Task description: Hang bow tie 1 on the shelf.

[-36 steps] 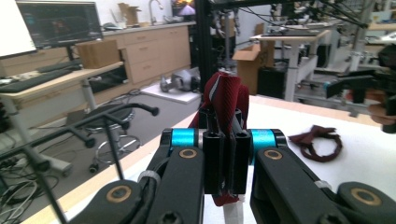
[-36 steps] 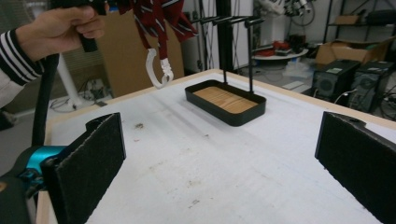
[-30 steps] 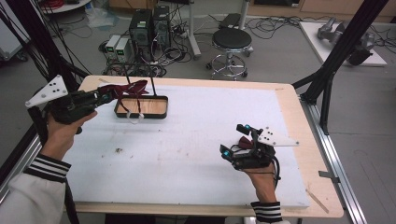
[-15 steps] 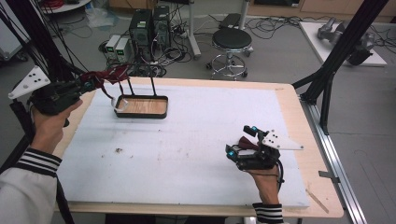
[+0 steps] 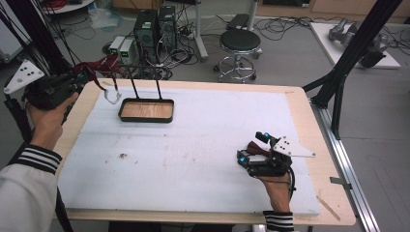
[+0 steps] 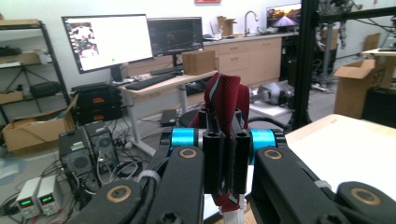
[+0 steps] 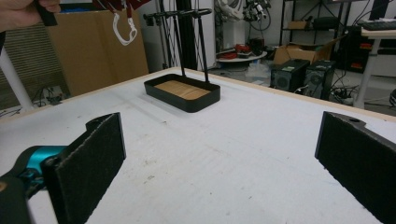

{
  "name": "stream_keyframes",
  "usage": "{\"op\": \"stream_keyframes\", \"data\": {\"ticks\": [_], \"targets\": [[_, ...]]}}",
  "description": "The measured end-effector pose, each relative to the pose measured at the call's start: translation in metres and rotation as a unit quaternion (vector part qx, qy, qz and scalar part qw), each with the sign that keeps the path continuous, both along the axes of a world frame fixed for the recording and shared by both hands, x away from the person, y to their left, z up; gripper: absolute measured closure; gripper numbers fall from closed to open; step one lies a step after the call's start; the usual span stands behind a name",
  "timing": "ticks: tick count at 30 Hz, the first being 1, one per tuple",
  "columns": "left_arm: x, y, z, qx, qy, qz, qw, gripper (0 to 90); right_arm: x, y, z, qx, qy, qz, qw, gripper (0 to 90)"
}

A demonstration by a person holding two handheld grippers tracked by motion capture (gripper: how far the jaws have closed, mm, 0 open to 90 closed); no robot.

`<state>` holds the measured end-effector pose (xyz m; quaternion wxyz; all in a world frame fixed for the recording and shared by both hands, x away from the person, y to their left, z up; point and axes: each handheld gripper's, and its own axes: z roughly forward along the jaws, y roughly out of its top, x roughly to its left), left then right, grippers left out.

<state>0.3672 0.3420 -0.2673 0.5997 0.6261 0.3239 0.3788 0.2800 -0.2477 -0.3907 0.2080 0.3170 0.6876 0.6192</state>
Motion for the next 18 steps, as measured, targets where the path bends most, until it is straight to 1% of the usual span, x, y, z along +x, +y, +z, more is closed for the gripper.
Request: {"op": "stream_keyframes", "data": {"ticks": [3, 5, 8, 10, 11, 15, 18], "targets": [[0.003, 0.000, -0.001, 0.002, -0.004, 0.012, 0.9999, 87.3, 0.000, 0.000, 0.000, 0.003, -0.001, 0.001, 1.0000, 0.8], [0.006, -0.001, -0.001, 0.008, -0.006, 0.022, 0.9997, 87.4, 0.000, -0.001, -0.001, 0.002, -0.006, 0.002, 1.0000, 0.8], [0.012, -0.001, -0.002, 0.014, -0.006, 0.033, 0.9993, 87.3, -0.001, -0.003, -0.001, 0.005, -0.003, 0.000, 1.0000, 0.8], [0.016, -0.001, -0.003, 0.017, -0.004, 0.040, 0.9991, 87.3, -0.001, -0.004, -0.001, 0.008, -0.002, -0.001, 1.0000, 0.8], [0.018, -0.001, -0.003, 0.015, -0.003, 0.041, 0.9990, 87.3, 0.000, -0.005, -0.001, 0.005, -0.008, -0.001, 1.0000, 0.8], [0.026, 0.001, -0.005, 0.020, 0.003, 0.050, 0.9985, 87.3, -0.001, -0.006, -0.002, 0.010, -0.002, -0.002, 0.9999, 0.8], [0.031, 0.002, -0.007, 0.022, 0.002, 0.061, 0.9979, 87.3, 0.000, -0.007, -0.002, 0.009, -0.002, -0.003, 1.0000, 0.8]]}}
